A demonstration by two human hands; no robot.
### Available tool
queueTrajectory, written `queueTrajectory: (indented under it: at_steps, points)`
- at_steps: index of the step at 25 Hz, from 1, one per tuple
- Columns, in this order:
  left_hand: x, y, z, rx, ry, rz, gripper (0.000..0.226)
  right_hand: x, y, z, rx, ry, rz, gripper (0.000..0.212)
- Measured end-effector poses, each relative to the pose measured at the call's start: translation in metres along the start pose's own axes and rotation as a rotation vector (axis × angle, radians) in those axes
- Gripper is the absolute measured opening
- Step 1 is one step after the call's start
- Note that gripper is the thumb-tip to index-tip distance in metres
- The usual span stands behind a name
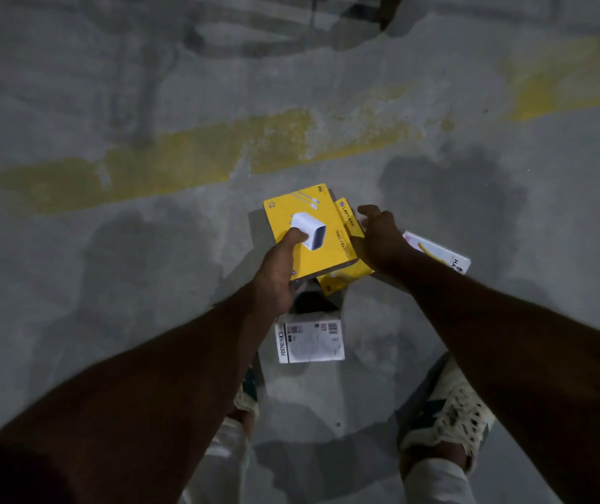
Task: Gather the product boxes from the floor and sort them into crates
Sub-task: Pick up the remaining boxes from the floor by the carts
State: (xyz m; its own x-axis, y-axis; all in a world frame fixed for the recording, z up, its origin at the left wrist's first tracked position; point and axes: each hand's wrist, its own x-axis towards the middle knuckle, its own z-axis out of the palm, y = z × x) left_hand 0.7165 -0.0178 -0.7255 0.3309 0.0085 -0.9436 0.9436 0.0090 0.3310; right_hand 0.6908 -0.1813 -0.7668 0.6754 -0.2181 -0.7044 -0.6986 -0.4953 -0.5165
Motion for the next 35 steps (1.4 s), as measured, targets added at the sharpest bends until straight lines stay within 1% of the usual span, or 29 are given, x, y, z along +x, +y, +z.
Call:
queueTrajectory:
  at_steps: [3,5,7,9,10,11,12,13,14,15,16,17,18,19,20,21,23,25,26,28,30,32,34,35]
  points:
    - [-0.006,0.001,-0.008,0.015,-0.065,-0.02,0.011,0.001,-0.001,0.005,0.41,-0.054,0.171,0.062]
    - [-0.014,0.0,-0.013,0.008,-0.123,-0.025,0.014,-0.001,-0.002,0.003,0.629,-0.106,0.246,0.06]
    - [-0.024,-0.001,-0.017,-0.052,-0.19,-0.047,0.017,-0.008,-0.007,0.001,0.731,-0.184,0.22,0.048]
    - [-0.032,-0.003,-0.02,-0.132,-0.258,-0.068,0.034,-0.019,-0.016,-0.001,0.791,-0.216,0.153,0.031]
    - [-0.035,-0.004,-0.022,-0.166,-0.273,-0.068,0.042,-0.024,-0.02,-0.002,0.801,-0.204,0.112,0.028]
    - [-0.037,-0.007,-0.023,-0.19,-0.278,-0.06,0.047,-0.029,-0.021,-0.005,0.779,-0.157,0.07,0.029]
    - [-0.04,-0.01,-0.026,-0.211,-0.277,-0.049,0.049,-0.034,-0.021,-0.011,0.692,-0.07,0.025,0.032]
    - [-0.042,-0.015,-0.029,-0.234,-0.262,-0.038,0.049,-0.038,-0.016,-0.018,0.506,0.053,-0.047,0.04]
    - [-0.044,-0.02,-0.034,-0.264,-0.232,-0.032,0.05,-0.041,-0.008,-0.025,0.219,0.184,-0.125,0.053]
    - [-0.046,-0.027,-0.042,-0.299,-0.202,-0.026,0.05,-0.046,0.005,-0.033,-0.09,0.262,-0.17,0.07]
    - [-0.047,-0.033,-0.051,-0.333,-0.181,-0.018,0.052,-0.052,0.019,-0.041,-0.352,0.255,-0.161,0.089]
    - [-0.051,-0.04,-0.059,-0.353,-0.166,-0.016,0.053,-0.056,0.035,-0.045,-0.533,0.19,-0.116,0.104]
    - [-0.055,-0.047,-0.066,-0.365,-0.156,-0.011,0.052,-0.062,0.05,-0.047,-0.649,0.106,-0.063,0.113]
    - [-0.06,-0.052,-0.072,-0.374,-0.151,-0.011,0.048,-0.067,0.066,-0.047,-0.72,0.036,-0.024,0.115]
    - [-0.066,-0.058,-0.076,-0.384,-0.132,-0.019,0.043,-0.071,0.078,-0.044,-0.751,-0.009,-0.008,0.111]
    - [-0.072,-0.065,-0.082,-0.399,-0.105,-0.02,0.041,-0.074,0.084,-0.041,-0.743,-0.015,-0.012,0.103]
    - [-0.083,-0.085,-0.096,-0.427,-0.061,-0.004,0.048,-0.08,0.076,-0.033,-0.605,0.056,-0.045,0.087]
    - [-0.094,-0.107,-0.11,-0.534,-0.042,-0.027,0.054,-0.086,0.052,-0.017,-0.454,0.116,-0.151,0.081]
    - [-0.101,-0.118,-0.113,-0.609,-0.031,-0.041,0.057,-0.088,0.039,-0.008,-0.389,0.082,-0.225,0.081]
    - [-0.12,-0.134,-0.107,-0.724,-0.007,-0.055,0.056,-0.091,0.018,0.004,-0.314,-0.1,-0.349,0.086]
    - [-0.136,-0.148,-0.096,-0.799,0.0,-0.053,0.049,-0.093,0.011,0.012,-0.374,-0.273,-0.444,0.089]
    - [-0.146,-0.162,-0.086,-0.85,-0.035,-0.076,0.046,-0.09,0.014,0.018,-0.443,-0.424,-0.465,0.091]
    - [-0.146,-0.174,-0.077,-0.869,-0.052,-0.129,0.047,-0.086,0.017,0.026,-0.424,-0.519,-0.489,0.085]
    - [-0.141,-0.181,-0.076,-0.882,-0.081,-0.144,0.049,-0.085,0.015,0.031,-0.37,-0.536,-0.513,0.075]
